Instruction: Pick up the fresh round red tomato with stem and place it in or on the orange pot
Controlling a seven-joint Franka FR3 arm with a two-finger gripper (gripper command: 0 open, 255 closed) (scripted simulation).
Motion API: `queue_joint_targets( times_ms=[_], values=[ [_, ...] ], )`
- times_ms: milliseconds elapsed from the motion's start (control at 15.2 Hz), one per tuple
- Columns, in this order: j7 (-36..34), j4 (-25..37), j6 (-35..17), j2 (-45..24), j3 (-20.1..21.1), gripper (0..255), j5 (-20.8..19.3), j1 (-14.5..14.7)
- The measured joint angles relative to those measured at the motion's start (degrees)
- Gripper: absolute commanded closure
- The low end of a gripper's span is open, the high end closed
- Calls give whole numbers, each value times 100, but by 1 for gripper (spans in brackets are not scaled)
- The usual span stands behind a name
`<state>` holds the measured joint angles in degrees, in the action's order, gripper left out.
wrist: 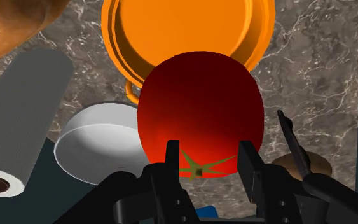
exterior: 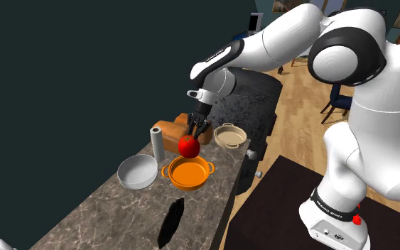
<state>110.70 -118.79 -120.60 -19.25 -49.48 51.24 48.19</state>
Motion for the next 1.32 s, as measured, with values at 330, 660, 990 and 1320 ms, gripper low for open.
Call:
queue_joint_targets(
  times_ms=[330, 660, 990, 1320],
  values=[
    [294, -33, -114, -302, 171, 255, 340, -142],
    [573, -12, -205, -625, 359, 255, 678, -301],
    [865, 12, -299, -947, 554, 255, 1013, -466],
    [1065, 32, -375, -1176, 701, 255, 1254, -573]
  ],
)
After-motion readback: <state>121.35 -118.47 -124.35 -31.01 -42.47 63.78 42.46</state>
